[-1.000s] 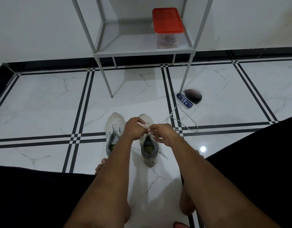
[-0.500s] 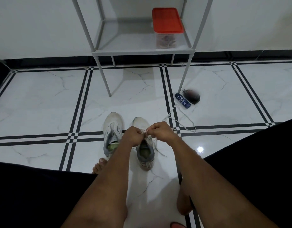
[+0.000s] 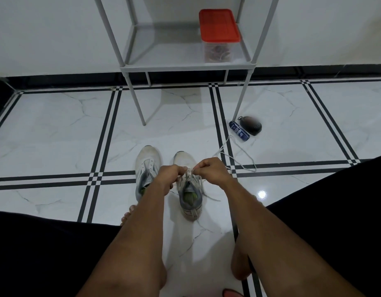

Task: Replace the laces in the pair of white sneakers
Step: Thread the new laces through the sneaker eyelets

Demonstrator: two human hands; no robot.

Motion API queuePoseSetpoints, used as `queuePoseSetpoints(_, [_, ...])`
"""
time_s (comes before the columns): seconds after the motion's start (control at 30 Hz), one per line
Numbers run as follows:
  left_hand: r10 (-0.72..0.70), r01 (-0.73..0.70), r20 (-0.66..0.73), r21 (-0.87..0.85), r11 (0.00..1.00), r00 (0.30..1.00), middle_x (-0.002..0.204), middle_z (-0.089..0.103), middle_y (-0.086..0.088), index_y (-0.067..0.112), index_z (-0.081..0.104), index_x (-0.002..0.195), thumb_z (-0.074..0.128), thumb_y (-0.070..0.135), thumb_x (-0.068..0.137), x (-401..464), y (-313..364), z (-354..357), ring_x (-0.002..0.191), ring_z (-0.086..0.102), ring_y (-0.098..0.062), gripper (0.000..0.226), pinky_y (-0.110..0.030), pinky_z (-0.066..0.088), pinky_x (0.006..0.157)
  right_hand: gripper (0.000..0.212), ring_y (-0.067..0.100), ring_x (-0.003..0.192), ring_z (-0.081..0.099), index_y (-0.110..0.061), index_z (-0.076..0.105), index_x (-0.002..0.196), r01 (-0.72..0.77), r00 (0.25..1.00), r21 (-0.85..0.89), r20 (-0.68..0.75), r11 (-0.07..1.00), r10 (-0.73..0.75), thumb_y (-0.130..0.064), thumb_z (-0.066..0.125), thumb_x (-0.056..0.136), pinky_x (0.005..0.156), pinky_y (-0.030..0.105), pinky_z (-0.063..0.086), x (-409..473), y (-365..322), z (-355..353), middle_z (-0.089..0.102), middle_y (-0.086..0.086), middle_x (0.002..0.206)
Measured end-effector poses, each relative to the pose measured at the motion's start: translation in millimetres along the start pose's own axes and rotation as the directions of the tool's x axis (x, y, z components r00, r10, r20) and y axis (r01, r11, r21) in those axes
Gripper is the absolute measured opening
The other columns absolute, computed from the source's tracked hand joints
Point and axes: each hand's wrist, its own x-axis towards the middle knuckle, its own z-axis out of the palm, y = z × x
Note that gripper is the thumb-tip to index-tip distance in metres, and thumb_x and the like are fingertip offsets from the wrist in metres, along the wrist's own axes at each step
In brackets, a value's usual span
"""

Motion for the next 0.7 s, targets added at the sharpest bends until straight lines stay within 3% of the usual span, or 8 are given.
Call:
queuePoseSetpoints(0.07, [0.029, -0.027, -0.038, 0.049, 0.998, 0.999, 0.094, 0.079, -0.002, 0.011, 0.082, 0.089, 0.069, 0.008, 0.084, 4, 2, -2, 0.089, 0.07, -0.021, 0.014, -0.034, 0.056, 0.073, 0.003, 0.008, 0.077, 0.076, -0.03, 0.08, 0.07, 0.004, 1.0, -0.091, -0.022, 0.996, -0.006, -0.03, 0.083, 0.072, 0.085, 0.041, 0.064, -1, 0, -4, 0.078, -0.014, 0.075])
queuePoseSetpoints(0.1, [0.071, -0.062, -0.055, 0.151, 0.987, 0.996, 0.091, 0.078, -0.005, 0.009, 0.079, 0.085, 0.067, 0.006, 0.085, 7, 1, -4, 0.091, 0.07, -0.024, 0.013, -0.036, 0.056, 0.08, 0.003, 0.006, 0.077, 0.074, -0.034, 0.079, 0.068, 0.004, 0.999, -0.153, -0.047, 0.988, -0.012, -0.035, 0.082, 0.069, 0.086, 0.039, 0.062, -2, 1, -7, 0.076, -0.018, 0.074])
queuePoseSetpoints(0.17, [0.136, -0.064, -0.159, 0.391, 0.918, 0.978, 0.077, 0.064, -0.005, 0.014, 0.067, 0.078, 0.058, 0.006, 0.086, 13, -1, -11, 0.084, 0.061, -0.025, 0.014, -0.035, 0.049, 0.075, 0.004, 0.008, 0.088, 0.068, -0.038, 0.079, 0.067, 0.003, 0.996, -0.275, -0.088, 0.961, -0.028, -0.041, 0.08, 0.065, 0.095, 0.04, 0.055, -2, 5, -13, 0.073, -0.023, 0.072])
queuePoseSetpoints(0.23, [0.243, -0.07, -0.261, 0.534, 0.842, 0.934, 0.078, 0.063, -0.002, 0.019, 0.064, 0.069, 0.051, 0.019, 0.079, 6, -1, -19, 0.085, 0.058, -0.028, 0.017, -0.039, 0.046, 0.082, 0.006, 0.015, 0.101, 0.052, -0.036, 0.08, 0.069, -0.016, 0.993, -0.376, -0.114, 0.926, -0.029, -0.042, 0.08, 0.067, 0.101, 0.042, 0.044, -4, 11, -17, 0.068, -0.02, 0.077])
queuePoseSetpoints(0.3, [0.307, 0.003, -0.335, 0.68, 0.734, 0.891, 0.103, 0.067, 0.002, 0.027, 0.073, 0.085, 0.05, 0.03, 0.083, 0, 0, -24, 0.108, 0.06, -0.031, 0.024, -0.05, 0.042, 0.101, 0.008, 0.02, 0.106, 0.044, -0.033, 0.079, 0.071, -0.04, 0.99, -0.449, -0.138, 0.893, -0.025, -0.041, 0.077, 0.069, 0.102, 0.048, 0.036, -5, 18, -21, 0.062, -0.016, 0.089])
queuePoseSetpoints(0.4, [0.344, 0.048, -0.287, 0.825, 0.563, 0.894, 0.128, 0.058, 0.002, 0.029, 0.073, 0.114, 0.051, 0.036, 0.093, -2, -2, -26, 0.13, 0.048, -0.031, 0.031, -0.057, 0.033, 0.108, 0.009, 0.025, 0.113, 0.05, -0.031, 0.074, 0.067, -0.063, 0.985, -0.478, -0.17, 0.876, -0.022, -0.04, 0.071, 0.066, 0.106, 0.052, 0.035, -7, 26, -21, 0.06, -0.012, 0.099])
queuePoseSetpoints(0.57, [0.395, 0.091, -0.299, 0.88, 0.466, 0.868, 0.126, 0.059, 0.003, 0.026, 0.072, 0.116, 0.054, 0.041, 0.092, -3, -6, -29, 0.127, 0.047, -0.027, 0.033, -0.051, 0.033, 0.103, 0.012, 0.025, 0.113, 0.05, -0.027, 0.058, 0.071, -0.067, 0.984, -0.522, -0.177, 0.85, -0.031, -0.038, 0.062, 0.071, 0.103, 0.052, 0.037, -11, 40, -13, 0.058, -0.007, 0.103])
queuePoseSetpoints(0.7, [0.457, 0.106, -0.256, 0.939, 0.328, 0.852, 0.13, 0.056, -0.001, 0.021, 0.067, 0.12, 0.052, 0.036, 0.096, -2, -10, -28, 0.127, 0.046, -0.029, 0.032, -0.052, 0.034, 0.105, 0.02, 0.025, 0.114, 0.051, -0.024, 0.063, 0.079, -0.076, 0.984, -0.539, -0.176, 0.839, -0.023, -0.042, 0.058, 0.071, 0.1, 0.052, 0.038, -3, 51, -9, 0.057, -0.009, 0.105])
